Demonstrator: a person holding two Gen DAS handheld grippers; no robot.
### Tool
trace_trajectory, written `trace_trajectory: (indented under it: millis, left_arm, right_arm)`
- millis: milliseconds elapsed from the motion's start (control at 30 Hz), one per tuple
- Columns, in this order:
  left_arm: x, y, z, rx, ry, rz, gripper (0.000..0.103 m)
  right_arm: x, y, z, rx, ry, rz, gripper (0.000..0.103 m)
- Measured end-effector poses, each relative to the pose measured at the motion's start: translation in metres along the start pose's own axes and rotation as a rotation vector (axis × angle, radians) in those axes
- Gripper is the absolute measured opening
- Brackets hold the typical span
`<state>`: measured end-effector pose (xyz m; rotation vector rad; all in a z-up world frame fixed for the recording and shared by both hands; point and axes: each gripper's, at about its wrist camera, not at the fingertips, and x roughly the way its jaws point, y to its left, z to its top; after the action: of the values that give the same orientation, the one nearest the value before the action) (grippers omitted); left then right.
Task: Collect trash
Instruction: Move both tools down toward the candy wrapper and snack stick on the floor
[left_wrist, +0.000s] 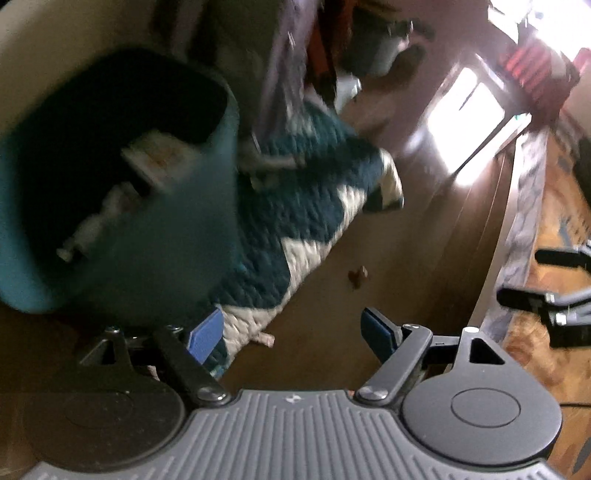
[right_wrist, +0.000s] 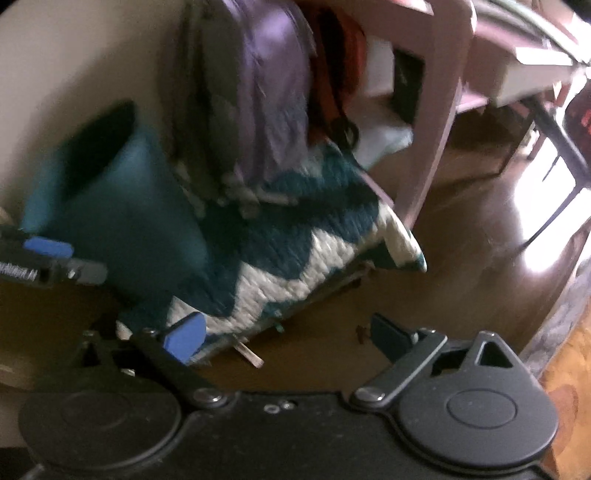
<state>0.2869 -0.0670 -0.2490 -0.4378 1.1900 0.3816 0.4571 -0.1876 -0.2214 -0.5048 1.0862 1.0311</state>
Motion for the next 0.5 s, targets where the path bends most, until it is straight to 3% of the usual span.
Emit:
trace_trajectory:
  millis: [300, 500]
  left_arm:
    - [0.144, -0.02, -0.056, 0.062, 0.066, 0.136, 0.081]
    - [0.245, -0.017, -0.087, -0.056, 0.192, 0.21, 0.081]
  right_arm:
    - [0.126, -0.036, -0.064, 0.046, 0.083, 0.002, 0.094]
    - [0.208, -0.056, -0.101, 0.07, 0.121, 0.009, 0.092]
